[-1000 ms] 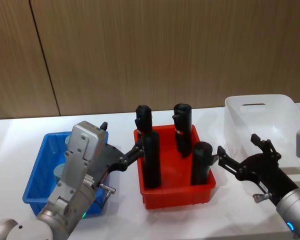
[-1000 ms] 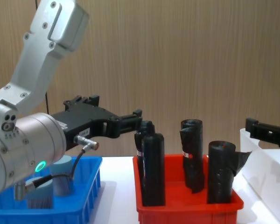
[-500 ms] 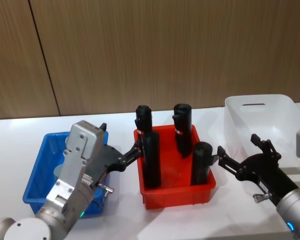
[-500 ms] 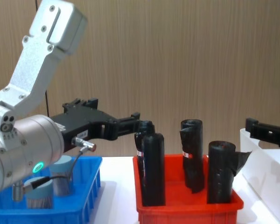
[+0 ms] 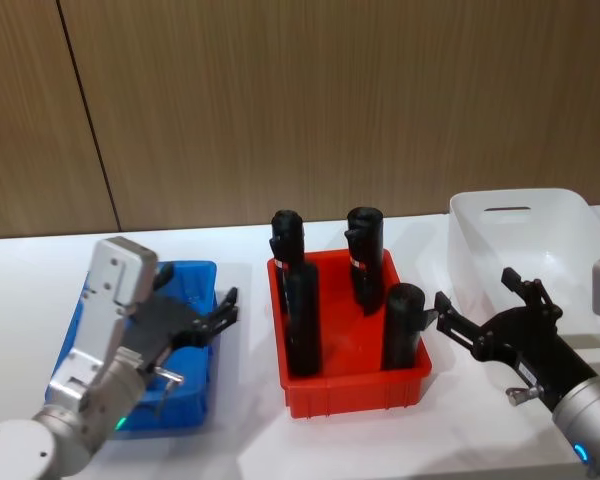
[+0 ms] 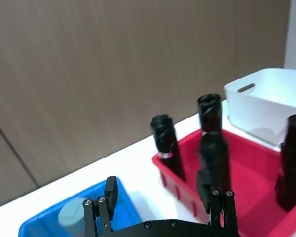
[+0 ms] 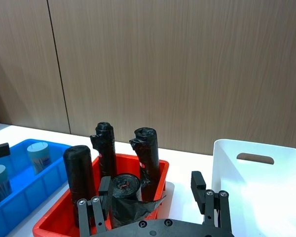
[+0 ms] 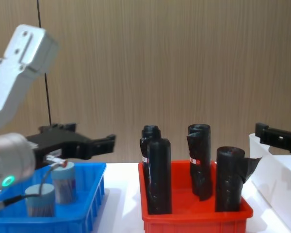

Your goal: Pick the cotton swabs from the blue box and place them into the white box.

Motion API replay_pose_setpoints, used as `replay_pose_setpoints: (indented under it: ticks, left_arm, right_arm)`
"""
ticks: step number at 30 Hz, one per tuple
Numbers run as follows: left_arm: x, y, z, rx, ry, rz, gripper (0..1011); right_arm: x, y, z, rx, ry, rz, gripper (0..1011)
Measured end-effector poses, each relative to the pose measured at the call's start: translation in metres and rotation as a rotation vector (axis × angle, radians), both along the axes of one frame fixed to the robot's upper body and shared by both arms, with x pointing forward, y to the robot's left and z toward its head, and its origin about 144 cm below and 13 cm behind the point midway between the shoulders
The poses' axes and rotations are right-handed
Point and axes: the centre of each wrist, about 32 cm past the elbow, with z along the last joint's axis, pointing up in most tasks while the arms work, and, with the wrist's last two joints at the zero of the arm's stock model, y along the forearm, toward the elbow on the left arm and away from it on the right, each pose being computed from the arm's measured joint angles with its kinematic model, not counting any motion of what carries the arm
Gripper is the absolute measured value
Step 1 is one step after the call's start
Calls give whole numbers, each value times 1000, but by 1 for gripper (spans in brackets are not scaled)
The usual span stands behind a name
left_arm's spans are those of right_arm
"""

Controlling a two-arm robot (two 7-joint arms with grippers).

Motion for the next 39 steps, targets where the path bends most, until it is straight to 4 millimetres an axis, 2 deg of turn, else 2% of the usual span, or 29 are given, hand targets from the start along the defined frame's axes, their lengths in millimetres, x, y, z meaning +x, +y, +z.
replay_pose_setpoints:
  ticks: [16,39]
  left_arm:
    - [-1,38,-6,-55,144,136,1004]
    - [2,56,-7,-102,298,229,1004]
  right_arm:
    - [0,0,0,0,0,0,1002]
    - [0,0,0,0,0,0,1002]
